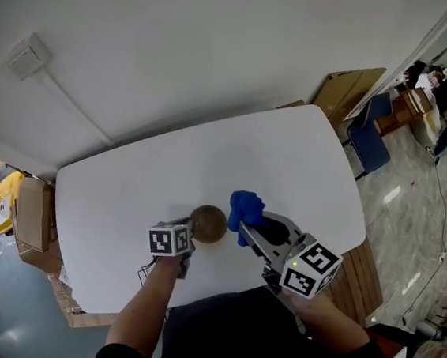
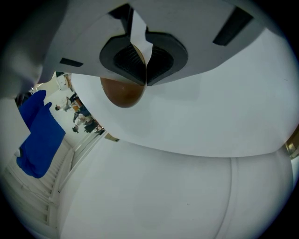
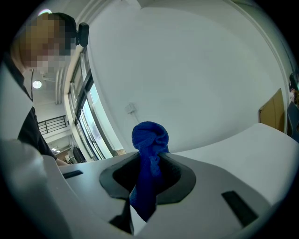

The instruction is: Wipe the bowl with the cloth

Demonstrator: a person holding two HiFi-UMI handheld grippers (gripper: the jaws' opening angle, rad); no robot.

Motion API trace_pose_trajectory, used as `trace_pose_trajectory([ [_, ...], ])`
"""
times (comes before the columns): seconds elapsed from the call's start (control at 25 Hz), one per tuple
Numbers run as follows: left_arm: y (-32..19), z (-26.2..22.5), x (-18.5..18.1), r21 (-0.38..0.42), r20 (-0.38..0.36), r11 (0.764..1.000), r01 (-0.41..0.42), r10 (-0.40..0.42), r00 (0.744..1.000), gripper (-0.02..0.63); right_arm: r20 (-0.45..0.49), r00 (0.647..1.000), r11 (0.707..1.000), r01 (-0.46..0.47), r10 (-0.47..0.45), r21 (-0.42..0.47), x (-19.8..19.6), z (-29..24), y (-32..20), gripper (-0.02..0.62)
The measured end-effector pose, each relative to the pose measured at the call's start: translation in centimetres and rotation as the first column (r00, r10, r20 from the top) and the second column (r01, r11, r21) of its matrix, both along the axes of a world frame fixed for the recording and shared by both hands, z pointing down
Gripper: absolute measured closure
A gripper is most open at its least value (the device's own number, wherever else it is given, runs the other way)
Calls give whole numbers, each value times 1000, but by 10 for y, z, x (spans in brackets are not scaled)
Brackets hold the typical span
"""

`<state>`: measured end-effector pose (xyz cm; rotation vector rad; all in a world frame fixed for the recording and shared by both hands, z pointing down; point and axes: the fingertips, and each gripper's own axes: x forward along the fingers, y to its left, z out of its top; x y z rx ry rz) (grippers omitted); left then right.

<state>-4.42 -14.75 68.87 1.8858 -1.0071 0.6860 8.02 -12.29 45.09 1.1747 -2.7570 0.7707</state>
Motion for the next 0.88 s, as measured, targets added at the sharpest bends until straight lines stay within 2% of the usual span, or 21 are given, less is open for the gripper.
trace_pose_trajectory([
  [0.28,-3,-3,3,12,-4,1000,-18,18,1000,569,1,1000,1000,-1,1,-1,1,0,-2,520],
  [0.36,-6,-6,4,24,-2,999,-31,31,1000,478,1,1000,1000,2,-2,-3,1,0,-2,520],
  [0.4,-9,-8,4,37,2,999,-32,32,999,454,0,1000,1000,5,-5,-1,1,0,-2,520],
  [0.52,-16,-23,-3,121,28,992,-20,17,999,442,-4,1000,1000,17,-17,10,0,-3,-1,520],
  [0.68,-16,-61,-16,236,56,972,-16,3,998,453,-11,1000,999,26,-26,34,0,-11,1,520],
  [0.88,-13,-127,-25,383,43,924,8,-26,999,474,-11,998,995,58,-58,84,-6,-27,4,520],
])
